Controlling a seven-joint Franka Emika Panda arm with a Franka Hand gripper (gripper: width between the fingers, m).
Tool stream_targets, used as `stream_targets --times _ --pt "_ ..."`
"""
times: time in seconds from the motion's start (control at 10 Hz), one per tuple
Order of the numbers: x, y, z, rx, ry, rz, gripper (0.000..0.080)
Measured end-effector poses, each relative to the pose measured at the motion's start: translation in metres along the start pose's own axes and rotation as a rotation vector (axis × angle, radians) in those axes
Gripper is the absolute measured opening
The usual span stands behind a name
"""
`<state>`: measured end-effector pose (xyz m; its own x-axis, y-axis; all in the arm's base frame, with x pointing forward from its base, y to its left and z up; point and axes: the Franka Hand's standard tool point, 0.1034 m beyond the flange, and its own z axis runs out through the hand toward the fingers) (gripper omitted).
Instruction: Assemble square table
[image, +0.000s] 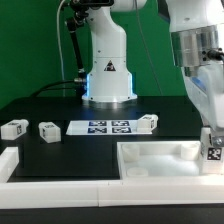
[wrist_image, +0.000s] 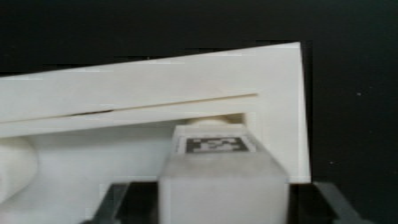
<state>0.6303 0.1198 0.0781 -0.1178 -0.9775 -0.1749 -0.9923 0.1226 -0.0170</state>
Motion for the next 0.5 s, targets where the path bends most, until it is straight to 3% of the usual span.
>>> stream_targets --times 0.1,0.2,0.3,0.4,0.5 --pt "-0.0001 0.0003 -0.0003 -0.003 0.004 -0.067 0.0497" --pt "-0.0020 0.0017 -0.0016 -0.022 0.032 -0.221 0.0497" --pt "-0.0030 -0.0027 -0.0032 -0.006 0.055 -0.420 0.0616" --pt "-0.0008 -0.0069 -0.0024 0.029 0.068 -0.592 0.0644" --pt "0.0004 -0.0056 -0.0012 0.024 0.069 -0.631 0.0644"
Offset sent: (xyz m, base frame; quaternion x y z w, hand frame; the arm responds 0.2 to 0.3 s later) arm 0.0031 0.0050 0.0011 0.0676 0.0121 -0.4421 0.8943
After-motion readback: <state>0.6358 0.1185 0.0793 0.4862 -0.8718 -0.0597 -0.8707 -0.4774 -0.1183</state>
